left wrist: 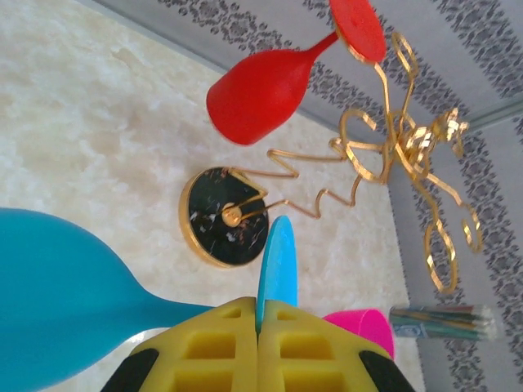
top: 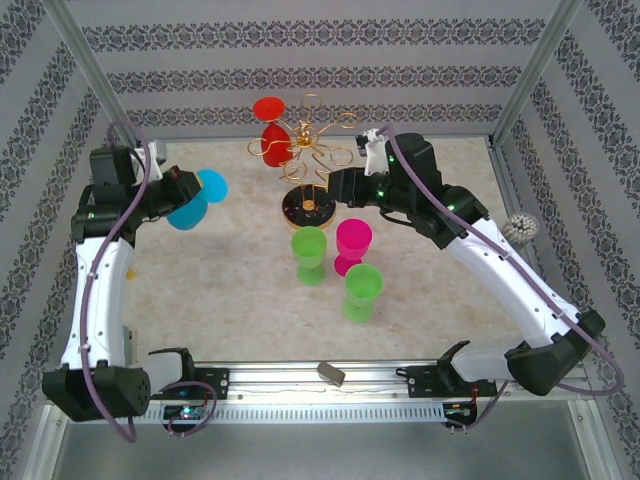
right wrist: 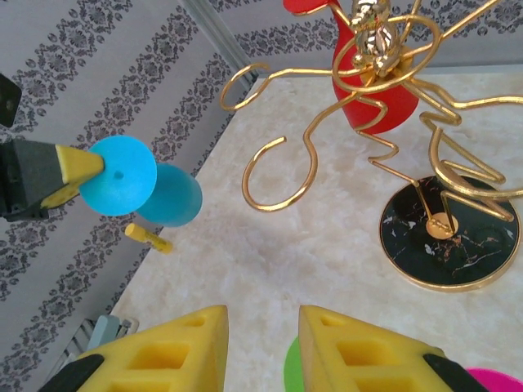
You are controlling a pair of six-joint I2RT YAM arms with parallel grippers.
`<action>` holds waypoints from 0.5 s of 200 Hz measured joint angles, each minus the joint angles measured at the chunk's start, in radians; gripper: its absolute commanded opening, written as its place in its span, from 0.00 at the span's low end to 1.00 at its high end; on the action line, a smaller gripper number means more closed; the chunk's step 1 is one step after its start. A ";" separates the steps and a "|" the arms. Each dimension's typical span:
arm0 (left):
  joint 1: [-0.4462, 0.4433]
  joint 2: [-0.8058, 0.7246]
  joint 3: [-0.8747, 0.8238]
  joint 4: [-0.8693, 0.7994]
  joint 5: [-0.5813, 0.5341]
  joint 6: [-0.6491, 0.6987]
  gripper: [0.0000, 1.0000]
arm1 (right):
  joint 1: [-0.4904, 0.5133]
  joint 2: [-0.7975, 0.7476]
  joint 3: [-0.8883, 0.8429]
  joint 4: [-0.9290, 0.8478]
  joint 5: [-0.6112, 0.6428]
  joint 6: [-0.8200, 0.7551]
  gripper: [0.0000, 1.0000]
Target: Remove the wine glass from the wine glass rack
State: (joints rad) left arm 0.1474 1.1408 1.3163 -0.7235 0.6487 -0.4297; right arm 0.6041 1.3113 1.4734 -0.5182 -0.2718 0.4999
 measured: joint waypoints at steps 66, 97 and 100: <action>-0.303 -0.172 -0.124 -0.097 -0.356 0.207 0.00 | 0.000 -0.092 -0.100 0.006 -0.006 0.000 0.29; -0.469 -0.190 -0.181 -0.108 -0.574 0.283 0.00 | 0.000 -0.143 -0.142 0.006 -0.005 -0.001 0.29; -0.487 -0.190 -0.185 -0.108 -0.597 0.290 0.00 | 0.000 -0.147 -0.145 0.006 -0.005 -0.001 0.29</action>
State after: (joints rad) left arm -0.3397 0.9512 1.1309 -0.8318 0.0517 -0.1402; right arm 0.6041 1.1645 1.3285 -0.5125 -0.2764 0.4988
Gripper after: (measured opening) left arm 0.060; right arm 0.295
